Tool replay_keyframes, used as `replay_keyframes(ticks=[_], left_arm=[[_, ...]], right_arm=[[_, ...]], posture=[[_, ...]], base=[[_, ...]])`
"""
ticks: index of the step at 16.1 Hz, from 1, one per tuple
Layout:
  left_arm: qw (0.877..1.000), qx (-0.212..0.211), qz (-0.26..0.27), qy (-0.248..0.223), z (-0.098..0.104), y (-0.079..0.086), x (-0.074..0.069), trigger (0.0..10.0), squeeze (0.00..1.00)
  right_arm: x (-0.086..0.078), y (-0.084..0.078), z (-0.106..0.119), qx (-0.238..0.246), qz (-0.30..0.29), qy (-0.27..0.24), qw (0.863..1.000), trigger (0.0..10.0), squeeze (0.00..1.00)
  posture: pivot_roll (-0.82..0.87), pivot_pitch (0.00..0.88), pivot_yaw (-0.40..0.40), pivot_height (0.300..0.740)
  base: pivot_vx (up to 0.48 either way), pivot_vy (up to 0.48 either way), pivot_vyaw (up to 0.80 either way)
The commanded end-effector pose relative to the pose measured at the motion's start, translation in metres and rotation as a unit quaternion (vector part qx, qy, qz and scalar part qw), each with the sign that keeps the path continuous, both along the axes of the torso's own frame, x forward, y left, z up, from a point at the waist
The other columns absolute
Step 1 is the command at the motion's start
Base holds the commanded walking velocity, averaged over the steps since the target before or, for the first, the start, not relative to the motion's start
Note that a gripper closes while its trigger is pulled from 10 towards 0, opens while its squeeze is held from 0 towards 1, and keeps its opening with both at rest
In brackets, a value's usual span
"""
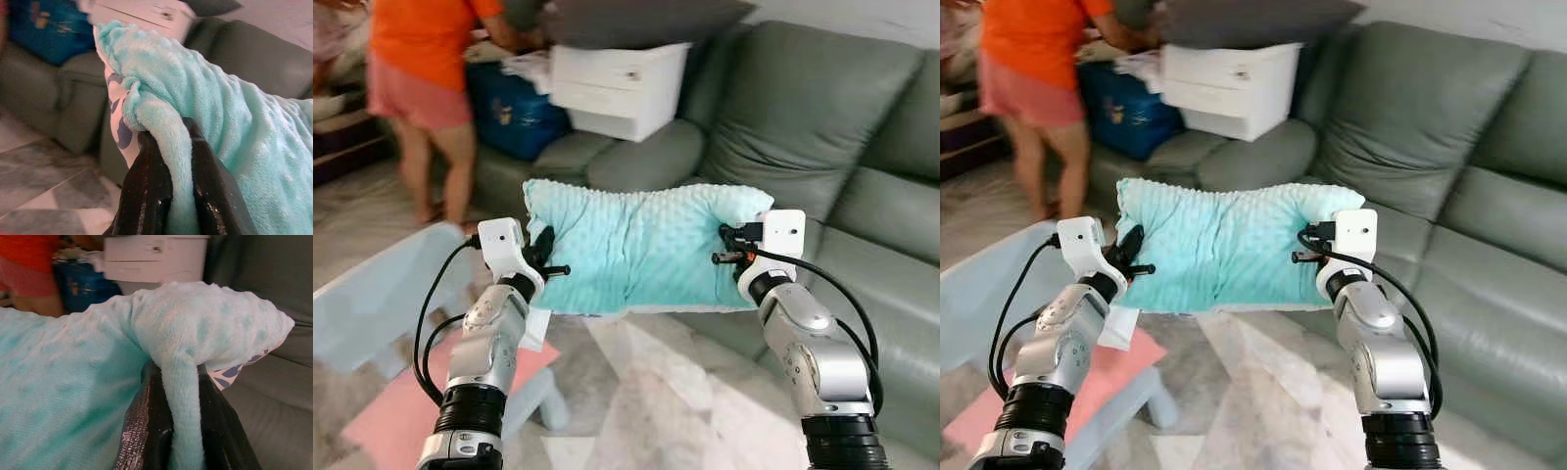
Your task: Move the pillow to the sofa
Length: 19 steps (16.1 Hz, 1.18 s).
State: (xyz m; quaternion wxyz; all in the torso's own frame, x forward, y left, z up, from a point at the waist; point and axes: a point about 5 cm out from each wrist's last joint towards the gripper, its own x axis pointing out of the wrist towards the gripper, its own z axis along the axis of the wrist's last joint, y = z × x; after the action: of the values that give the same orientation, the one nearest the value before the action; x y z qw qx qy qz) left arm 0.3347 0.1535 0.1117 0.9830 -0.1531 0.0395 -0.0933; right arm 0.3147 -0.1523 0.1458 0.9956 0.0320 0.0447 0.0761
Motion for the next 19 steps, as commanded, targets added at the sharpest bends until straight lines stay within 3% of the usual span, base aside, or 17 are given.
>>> replay_keyframes(ticks=[1, 19], left_arm=[[1.000, 0.000, -0.019, -0.022, 0.0104, -0.0080, 0.0028, 10.0, 0.00], [0.999, -0.005, -0.030, -0.024, 0.0094, -0.0127, 0.0013, 10.0, 0.00]], right_arm=[[0.0020, -0.0033, 0.0067, -0.001, -0.003, -0.010, 1.000, 10.0, 0.00], [0.0027, -0.0030, 0.0082, -0.002, 0.000, -0.010, 1.000, 10.0, 0.00]], posture=[[-0.22, 0.000, -0.038, 0.740], [-0.22, 0.000, -0.041, 0.740]], base=[[0.000, 0.000, -0.68], [0.301, 0.000, -0.77]])
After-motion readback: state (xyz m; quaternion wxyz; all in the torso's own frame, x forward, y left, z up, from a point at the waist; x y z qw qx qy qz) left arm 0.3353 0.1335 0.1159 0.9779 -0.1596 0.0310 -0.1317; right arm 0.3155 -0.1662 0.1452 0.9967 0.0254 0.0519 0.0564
